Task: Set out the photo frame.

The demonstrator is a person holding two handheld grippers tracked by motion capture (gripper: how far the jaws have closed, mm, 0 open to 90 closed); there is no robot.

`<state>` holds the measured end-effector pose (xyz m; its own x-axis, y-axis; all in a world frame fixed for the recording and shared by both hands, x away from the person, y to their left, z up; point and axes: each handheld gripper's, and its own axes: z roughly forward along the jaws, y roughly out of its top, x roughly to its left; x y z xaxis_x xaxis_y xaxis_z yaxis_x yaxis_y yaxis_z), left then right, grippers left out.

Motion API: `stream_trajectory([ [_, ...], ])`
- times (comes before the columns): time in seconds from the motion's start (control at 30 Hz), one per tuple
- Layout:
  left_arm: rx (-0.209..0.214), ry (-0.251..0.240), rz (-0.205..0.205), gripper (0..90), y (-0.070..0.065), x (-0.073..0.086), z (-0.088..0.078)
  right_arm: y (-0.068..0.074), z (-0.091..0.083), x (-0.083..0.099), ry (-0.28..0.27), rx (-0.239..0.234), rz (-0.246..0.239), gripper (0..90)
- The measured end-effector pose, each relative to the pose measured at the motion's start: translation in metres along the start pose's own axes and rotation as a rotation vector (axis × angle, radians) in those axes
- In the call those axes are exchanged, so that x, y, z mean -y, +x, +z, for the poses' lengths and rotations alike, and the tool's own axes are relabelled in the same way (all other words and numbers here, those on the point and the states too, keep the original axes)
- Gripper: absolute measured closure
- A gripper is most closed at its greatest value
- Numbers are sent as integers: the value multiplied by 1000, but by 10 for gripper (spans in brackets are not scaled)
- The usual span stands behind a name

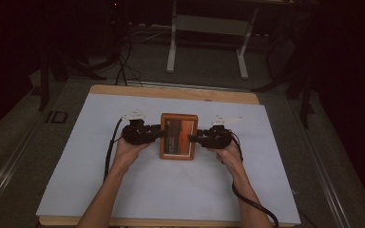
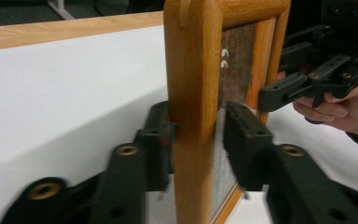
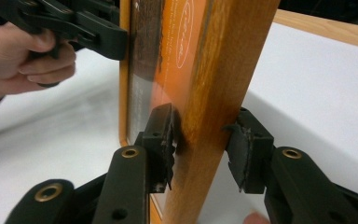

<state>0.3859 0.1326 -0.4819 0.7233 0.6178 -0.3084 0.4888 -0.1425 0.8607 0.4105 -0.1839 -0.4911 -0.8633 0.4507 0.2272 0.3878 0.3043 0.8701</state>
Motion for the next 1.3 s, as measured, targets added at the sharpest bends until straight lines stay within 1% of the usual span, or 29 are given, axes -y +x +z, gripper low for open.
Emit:
stream_trajectory([
  [0.03, 5, -4, -2, 571, 1, 0, -1, 0, -1, -1, 0, -4, 1, 564],
  [0.1, 3, -15, -7, 557, 1, 0, -3, 2, -4, -2, -4, 18, -11, 490],
  [0.2, -5, -26, -14, 518, 2, 0, -7, 3, -10, -5, -6, 47, -17, 443],
  [0.37, -27, -38, -20, 490, 4, 1, -17, 3, -18, -5, -8, 78, -18, 416],
  [0.43, -49, -36, -23, 479, 4, 2, -22, 4, -21, -5, -4, 99, -16, 408],
  [0.53, -103, -21, -21, 471, 3, 2, -28, 4, -25, -5, 9, 119, -16, 404],
  [0.6, -143, -8, -17, 458, 2, 3, -33, 6, -28, -5, 27, 140, -16, 403],
  [0.63, -164, 2, -16, 451, 2, 3, -35, 6, -29, -5, 42, 153, -17, 403],
  [0.67, -198, 13, -9, 447, 1, 4, -38, 7, -30, -5, 60, 169, -19, 403],
  [0.8, -265, 33, 7, 429, -1, 9, -47, 10, -36, -5, 115, 217, -25, 393],
  [0.9, -322, 55, 21, 412, -3, 15, -55, 12, -40, -4, 143, 244, -30, 381],
  [1.0, -349, 64, 20, 404, -4, 22, -61, 15, -46, -2, 164, 261, -35, 372],
  [1.07, -378, 78, 23, 401, -6, 26, -65, 16, -48, -1, 176, 274, -40, 368],
  [1.13, -396, 87, 21, 398, -7, 31, -68, 18, -52, 0, 190, 290, -43, 364],
  [1.2, -416, 103, 18, 397, -7, 36, -71, 19, -54, 3, 201, 301, -45, 357],
  [1.3, -447, 145, 5, 391, -3, 46, -72, 18, -59, 10, 221, 323, -44, 346],
])
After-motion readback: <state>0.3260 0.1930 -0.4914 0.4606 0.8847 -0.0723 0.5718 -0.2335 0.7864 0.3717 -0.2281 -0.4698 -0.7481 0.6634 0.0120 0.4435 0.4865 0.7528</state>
